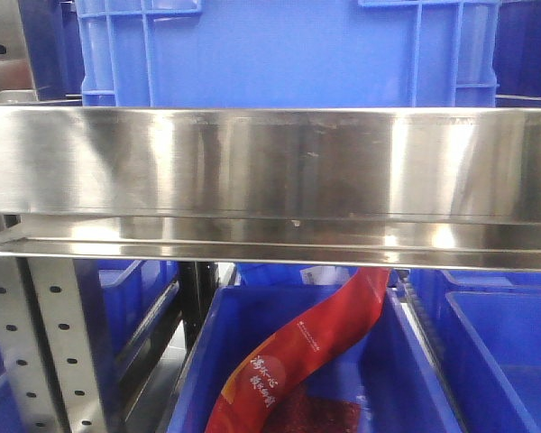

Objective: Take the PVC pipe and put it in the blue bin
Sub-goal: 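Position both held clamps above an empty blue bin on the shelf, then open both grippers to drop the clamps into the blue bin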

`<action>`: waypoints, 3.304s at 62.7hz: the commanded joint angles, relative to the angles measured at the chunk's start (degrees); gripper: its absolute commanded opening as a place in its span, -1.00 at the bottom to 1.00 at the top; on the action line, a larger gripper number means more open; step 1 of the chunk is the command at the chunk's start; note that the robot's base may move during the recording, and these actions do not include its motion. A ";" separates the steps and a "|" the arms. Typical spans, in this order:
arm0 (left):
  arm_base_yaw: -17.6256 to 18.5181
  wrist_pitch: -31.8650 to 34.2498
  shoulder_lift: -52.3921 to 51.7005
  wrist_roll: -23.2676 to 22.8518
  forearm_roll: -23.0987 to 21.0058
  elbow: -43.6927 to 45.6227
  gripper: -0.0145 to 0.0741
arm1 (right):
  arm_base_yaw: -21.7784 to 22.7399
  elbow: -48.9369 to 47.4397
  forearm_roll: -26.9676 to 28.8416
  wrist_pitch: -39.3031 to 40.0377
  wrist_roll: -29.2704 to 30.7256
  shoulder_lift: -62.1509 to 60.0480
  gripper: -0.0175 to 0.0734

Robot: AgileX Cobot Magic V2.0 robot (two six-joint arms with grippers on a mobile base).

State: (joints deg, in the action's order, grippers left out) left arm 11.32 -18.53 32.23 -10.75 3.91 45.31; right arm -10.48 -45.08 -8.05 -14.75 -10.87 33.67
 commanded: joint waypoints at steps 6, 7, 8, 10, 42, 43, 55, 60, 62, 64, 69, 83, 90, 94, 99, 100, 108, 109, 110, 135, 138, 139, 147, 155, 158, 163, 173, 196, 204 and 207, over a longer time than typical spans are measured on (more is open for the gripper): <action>0.47 2.00 -0.12 0.15 0.13 0.04 -0.92 | -0.06 -2.69 5.00 -7.84 -0.16 1.33 -0.99; 0.47 2.00 -0.12 0.15 0.13 0.04 -0.92 | -0.06 -3.15 5.52 -9.11 -0.16 1.60 -0.99; 0.47 2.00 -0.12 0.15 0.13 0.04 -0.92 | -0.06 -3.83 5.98 -10.39 -0.16 1.87 -0.99; 0.47 2.00 -0.12 0.15 0.13 0.04 -0.92 | -0.06 -5.02 6.00 -13.53 -0.16 2.67 -0.99; 1.06 2.79 2.55 5.78 0.39 3.26 -0.92 | -0.06 -15.40 19.76 -24.08 19.04 9.24 -0.97; 1.29 2.79 2.98 6.39 0.29 4.04 -0.92 | -0.06 -15.40 20.40 -23.77 19.82 9.36 -0.97; 8.18 -0.50 11.09 9.36 0.03 12.27 -0.92 | -0.06 -15.40 26.05 -19.03 27.47 11.89 -0.97; 11.80 -0.57 15.18 9.36 -0.66 15.47 -0.92 | -0.06 -15.40 27.83 -15.61 27.47 13.42 -0.97; 12.79 -0.16 16.84 9.36 -0.66 16.70 -0.92 | -0.06 -15.40 28.59 -14.47 27.47 13.94 -0.97; 13.83 -0.01 18.99 9.36 -0.66 18.32 -0.92 | -0.06 -15.43 29.45 -13.24 27.47 14.62 -0.97; 15.69 0.08 24.57 9.24 -1.73 23.04 -0.92 | -0.91 -15.68 29.88 -11.44 28.00 16.25 -0.97; 17.94 -5.77 39.02 9.15 -4.26 35.84 -0.92 | -5.54 -20.12 29.88 -12.23 30.04 23.06 -0.97; 17.94 -11.91 45.46 9.15 -4.75 43.44 -0.92 | -6.65 -24.82 29.88 -13.47 30.04 27.74 -0.97; 17.94 -15.84 48.59 9.15 -5.07 47.24 -0.92 | -6.64 -27.65 29.88 -14.28 30.04 30.72 -0.97; 17.94 -19.17 51.97 9.15 -6.13 51.29 -0.92 | -6.64 -31.34 29.88 -15.19 30.04 34.63 -0.97; 17.94 -19.58 52.54 9.15 -6.23 51.94 -0.92 | -6.64 -32.04 29.88 -15.49 30.04 35.37 -0.97; 17.94 -18.43 56.69 9.15 -6.23 55.93 -0.92 | -6.64 -38.64 29.88 -18.75 30.04 41.45 -0.97; 17.94 -18.00 57.04 9.15 -6.23 56.22 -0.92 | -6.64 -39.25 29.88 -19.02 30.04 42.44 -0.97; 17.94 -17.35 57.58 9.15 -6.12 56.61 -0.92 | -6.64 -40.09 29.88 -19.08 30.04 43.10 -0.97; 15.69 -9.05 63.66 9.15 -5.69 57.13 -0.87 | -6.64 -44.23 29.94 -14.75 30.04 52.54 -0.97; 15.69 -9.15 63.89 9.15 -5.69 57.13 -0.78 | -6.64 -44.23 29.94 -14.88 30.04 52.64 -0.96; 15.69 -9.25 64.01 9.15 -5.69 57.13 -0.71 | -6.64 -44.23 29.94 -15.00 29.91 52.64 -0.94; 15.69 -9.25 64.32 9.15 -5.69 57.13 -0.21 | -6.64 -44.23 30.73 -16.13 29.80 52.64 -0.58; 15.69 -9.13 64.82 9.15 -5.69 57.13 0.05 | -6.64 -44.23 30.85 -16.26 29.77 53.55 -0.03; 15.69 -9.35 64.89 9.15 -5.69 57.13 0.07 | -6.64 -44.23 30.85 -16.26 29.77 53.83 0.08; 15.69 -9.50 64.89 9.15 -5.69 57.13 0.06 | -6.64 -44.23 31.29 -16.37 29.65 54.25 0.14; 15.69 -9.81 64.27 9.15 -5.69 57.49 0.06 | -6.64 -45.10 33.74 -16.66 29.65 54.06 0.13; 15.69 -10.86 60.47 9.15 -5.69 57.78 -0.92 | -6.64 -46.87 33.63 -16.36 29.65 52.51 -0.98; 15.69 -11.75 59.69 9.15 -5.42 57.78 -0.92 | -6.64 -46.87 33.74 -16.36 29.65 51.68 -0.99; 15.69 -13.03 58.83 9.15 -5.66 57.78 -0.92 | -6.64 -46.87 33.74 -17.05 29.65 50.69 -0.99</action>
State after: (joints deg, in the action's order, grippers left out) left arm 27.00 -30.68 93.01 -1.59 -1.43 102.73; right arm -17.02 -91.55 25.28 -32.54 18.55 86.34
